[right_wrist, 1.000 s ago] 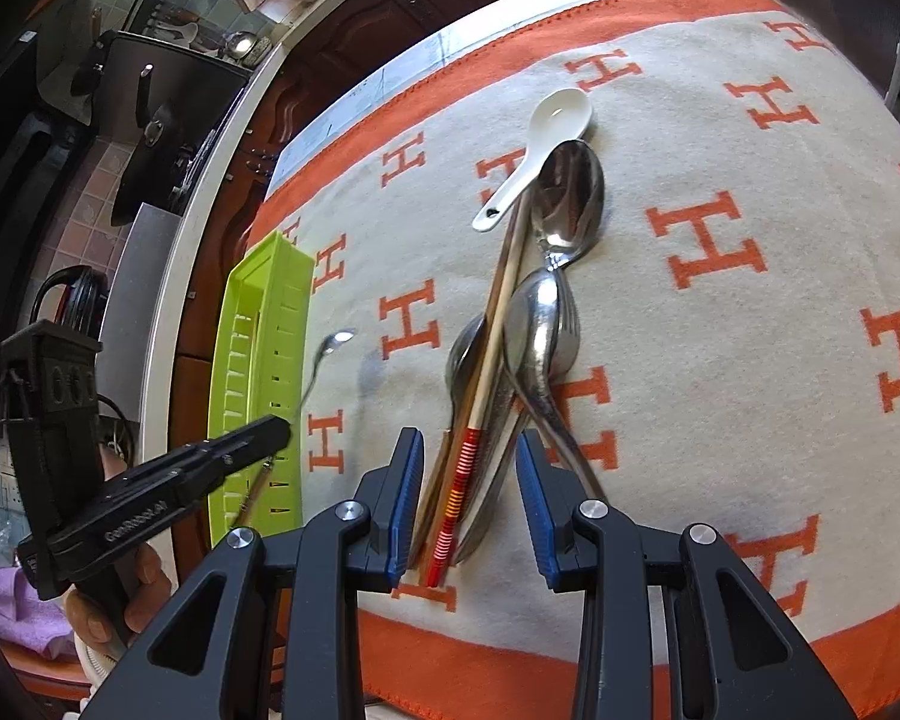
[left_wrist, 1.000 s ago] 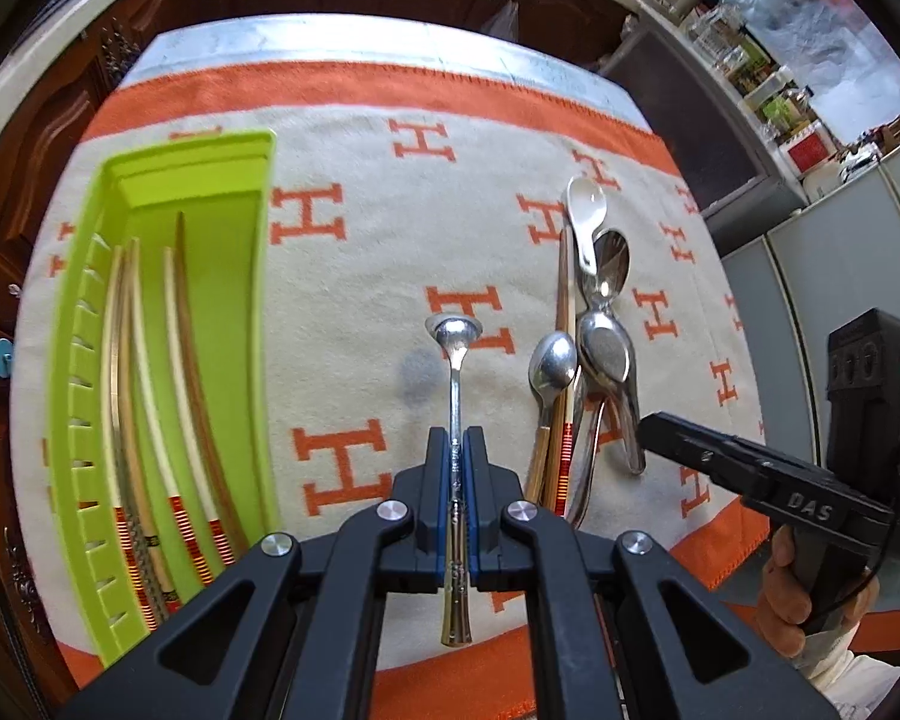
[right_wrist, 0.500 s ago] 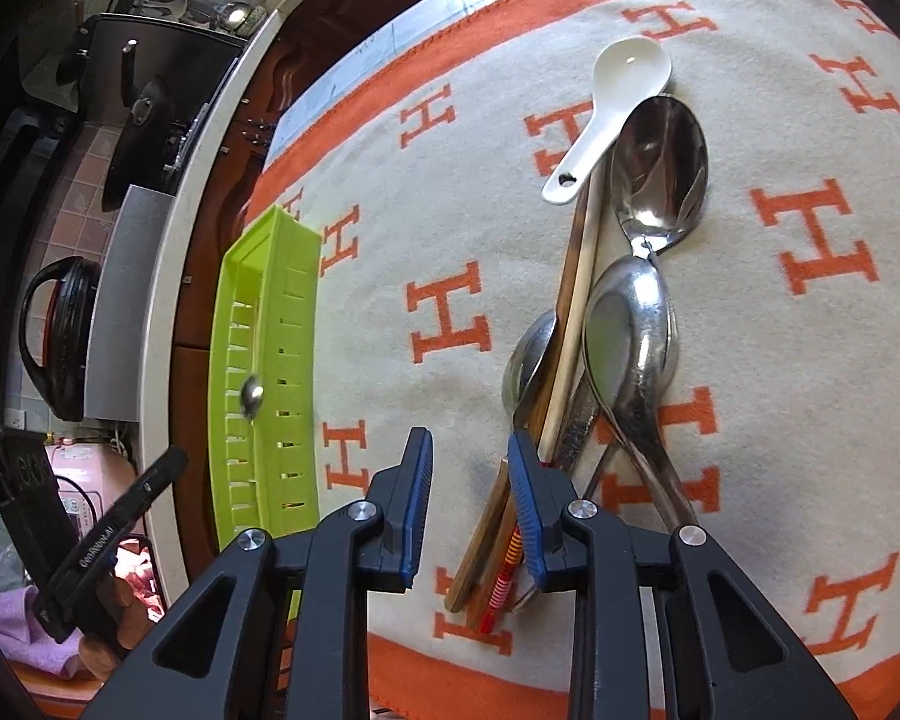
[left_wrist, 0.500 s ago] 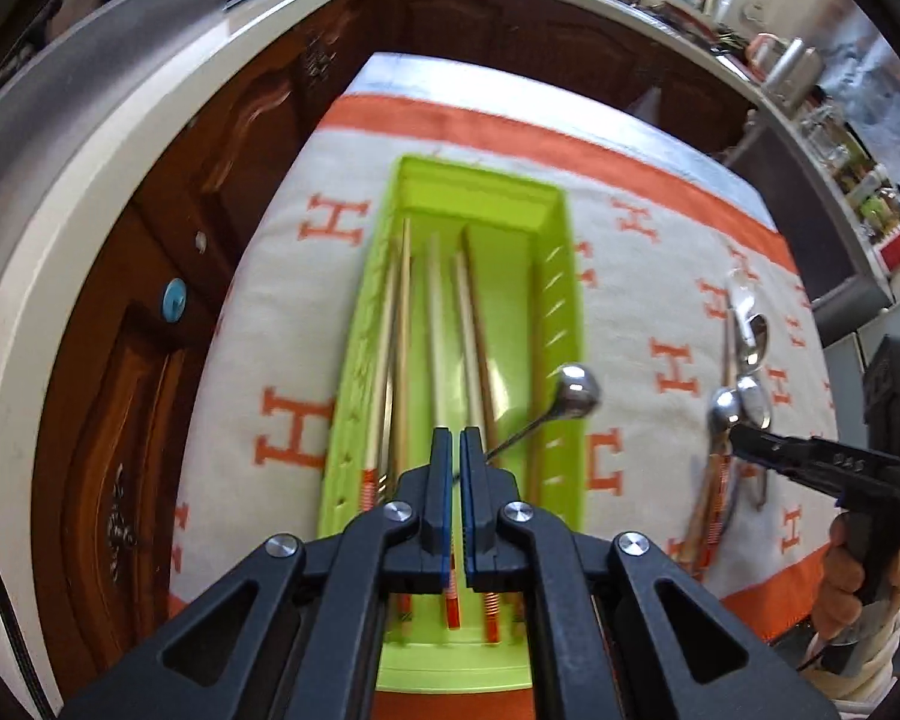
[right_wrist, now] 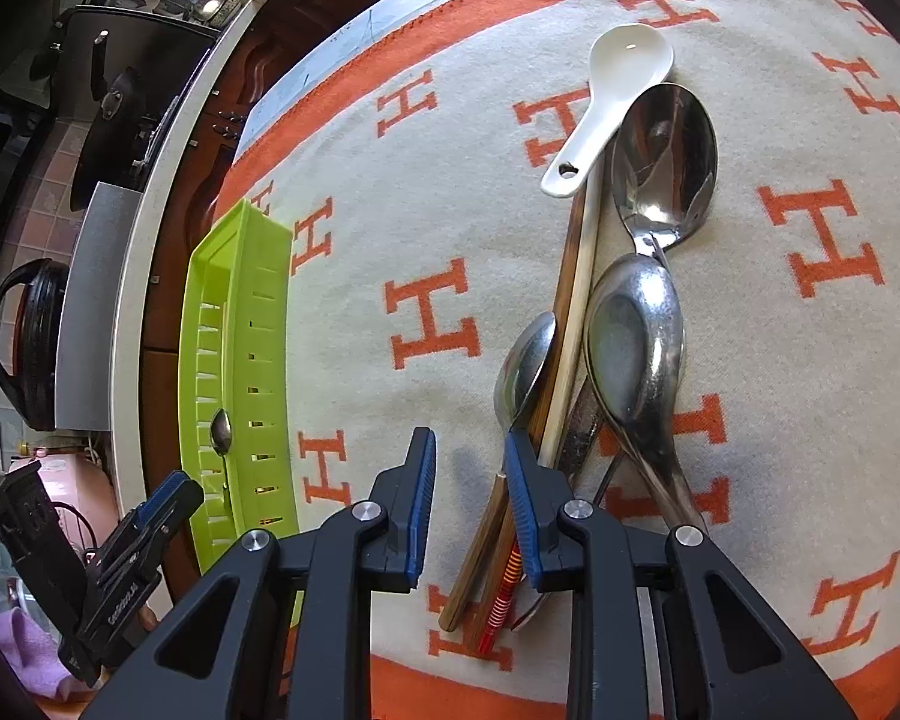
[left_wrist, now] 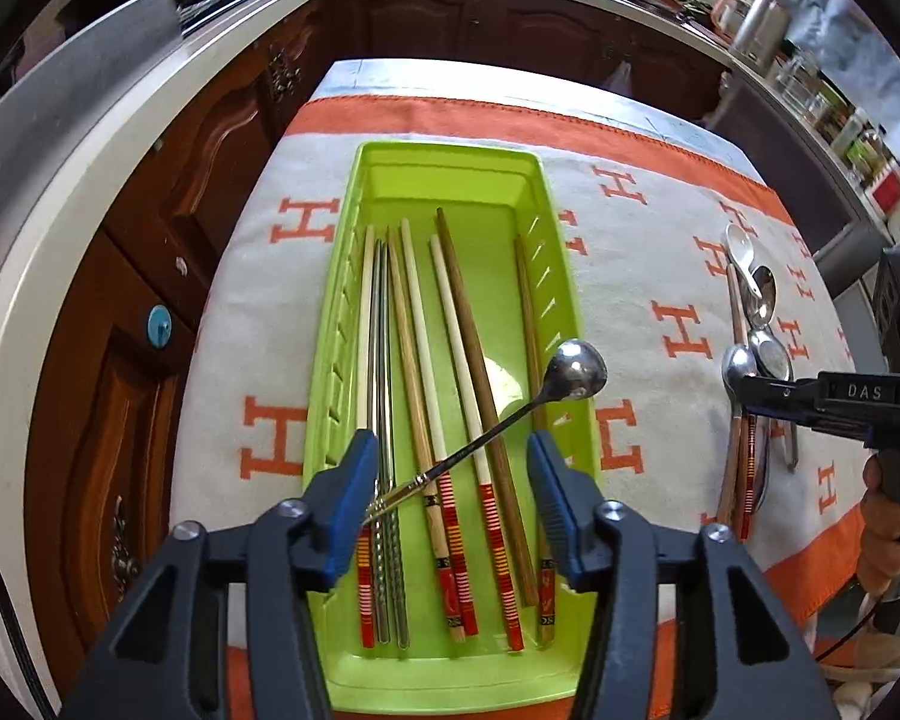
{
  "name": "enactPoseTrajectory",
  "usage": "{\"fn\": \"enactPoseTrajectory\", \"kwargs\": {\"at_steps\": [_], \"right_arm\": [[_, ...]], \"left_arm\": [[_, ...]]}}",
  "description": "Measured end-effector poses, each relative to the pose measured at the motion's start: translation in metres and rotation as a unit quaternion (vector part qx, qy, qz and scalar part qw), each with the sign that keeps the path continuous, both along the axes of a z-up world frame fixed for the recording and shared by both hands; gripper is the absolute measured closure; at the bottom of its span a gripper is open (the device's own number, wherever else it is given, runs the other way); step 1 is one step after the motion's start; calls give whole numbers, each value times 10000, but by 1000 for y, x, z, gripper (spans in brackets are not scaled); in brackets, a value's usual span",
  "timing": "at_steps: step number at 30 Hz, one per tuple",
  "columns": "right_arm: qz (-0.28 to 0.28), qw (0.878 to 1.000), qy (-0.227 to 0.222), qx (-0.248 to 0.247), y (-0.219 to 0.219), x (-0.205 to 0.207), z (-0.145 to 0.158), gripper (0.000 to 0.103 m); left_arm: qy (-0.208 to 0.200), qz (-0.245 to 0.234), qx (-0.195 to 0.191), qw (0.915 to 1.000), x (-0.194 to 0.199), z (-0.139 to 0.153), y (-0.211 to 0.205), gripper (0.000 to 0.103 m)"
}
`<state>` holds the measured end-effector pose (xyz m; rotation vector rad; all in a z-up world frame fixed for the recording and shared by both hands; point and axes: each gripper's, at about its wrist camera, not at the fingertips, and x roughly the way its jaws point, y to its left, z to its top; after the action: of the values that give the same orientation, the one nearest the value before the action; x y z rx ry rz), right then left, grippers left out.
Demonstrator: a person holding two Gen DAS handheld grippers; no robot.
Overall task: Organize utensils
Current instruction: 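Carry the metal spoon into the green tray and open the left tool, then grasp a metal spoon with the right tool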
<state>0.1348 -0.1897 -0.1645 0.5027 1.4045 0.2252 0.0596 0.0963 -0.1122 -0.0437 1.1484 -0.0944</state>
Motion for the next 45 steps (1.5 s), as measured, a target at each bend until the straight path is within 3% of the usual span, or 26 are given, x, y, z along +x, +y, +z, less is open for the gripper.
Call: {"fn": "enactPoseTrajectory", "kwargs": {"at_steps": [9,11,13,15,16,19,21,25,27,35,37,39,45], "right_arm": [[-109,9998,118,113,-3,1,-3,78],[-122,9998,117,124,-4,1,-3,78],[-137,9997,138,143,-4,1,-4,78],[-154,9996,153,165,-5,1,-4,78],[-162,9996,154,173,-6,1,-4,78],[-191,9995,156,176,-8,2,-4,78],[-188,9995,158,174,-8,2,-4,78],[-188,9996,172,130,-8,3,-3,78],[-206,9995,209,72,-6,5,-4,78],[-156,9993,211,-252,9,12,-9,80],[-104,9988,109,-470,14,13,-8,94],[-37,9979,25,-651,18,13,-8,96],[-13,9999,-52,-117,17,7,-4,101]], "left_arm": [[450,-495,322,9972,29,-32,-13,54],[682,-458,344,9960,34,-42,-13,72],[810,-293,59,9963,40,-42,-7,93],[1070,85,-359,9936,48,-42,5,99],[1123,228,-453,9924,50,-42,10,98],[1066,527,-445,9919,51,-39,22,99],[944,598,-489,9925,47,-30,25,91],[562,698,-492,9948,31,-12,29,49],[327,748,-456,9956,22,1,29,43],[97,846,-528,9950,12,12,24,41],[100,871,-568,9945,11,10,24,41],[60,896,-526,9946,8,8,23,41],[-2,889,-332,9955,1,6,21,41]]}}
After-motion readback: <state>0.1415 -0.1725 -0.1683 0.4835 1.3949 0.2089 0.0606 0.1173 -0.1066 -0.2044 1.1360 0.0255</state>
